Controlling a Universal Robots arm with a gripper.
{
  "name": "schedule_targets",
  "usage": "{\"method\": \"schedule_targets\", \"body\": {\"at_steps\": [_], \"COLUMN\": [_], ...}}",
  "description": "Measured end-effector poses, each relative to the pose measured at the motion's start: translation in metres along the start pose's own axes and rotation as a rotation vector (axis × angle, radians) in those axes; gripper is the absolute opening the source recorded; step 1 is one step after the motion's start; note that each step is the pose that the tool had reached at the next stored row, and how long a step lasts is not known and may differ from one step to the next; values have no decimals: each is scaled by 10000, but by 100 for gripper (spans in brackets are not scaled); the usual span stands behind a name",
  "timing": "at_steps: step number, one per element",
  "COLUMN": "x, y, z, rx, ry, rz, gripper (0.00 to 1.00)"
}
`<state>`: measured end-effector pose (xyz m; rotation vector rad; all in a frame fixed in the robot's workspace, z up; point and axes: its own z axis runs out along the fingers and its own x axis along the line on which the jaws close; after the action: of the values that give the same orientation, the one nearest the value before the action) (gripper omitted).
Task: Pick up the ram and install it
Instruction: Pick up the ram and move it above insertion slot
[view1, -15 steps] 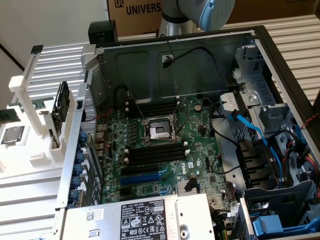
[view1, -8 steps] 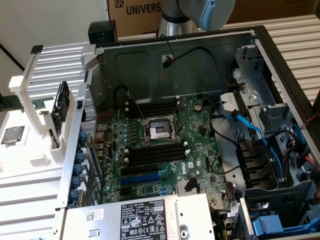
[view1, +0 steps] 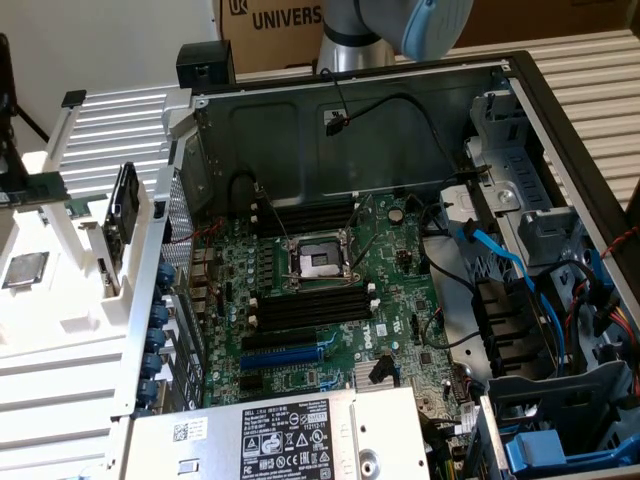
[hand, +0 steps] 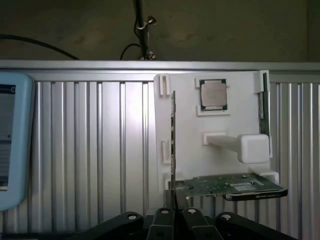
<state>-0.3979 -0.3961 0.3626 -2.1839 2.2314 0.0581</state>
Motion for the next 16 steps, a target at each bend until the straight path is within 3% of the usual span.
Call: {"method": "schedule_targets", "body": {"at_steps": [4,5,9,12,13,16], "x": [-8,-13,-20,-26,-30,-34], "y": [-131,-232,-371,-516,-635,-761], "z": [-123,-210,-304,-368,-409,-444], "rx": [-2,0,-1,-1,0,0], "ry": [2,3,11,11,11,10], "rz": [0,-1,1,0,0,0], "gripper": [12,12,12,12,12,12]}}
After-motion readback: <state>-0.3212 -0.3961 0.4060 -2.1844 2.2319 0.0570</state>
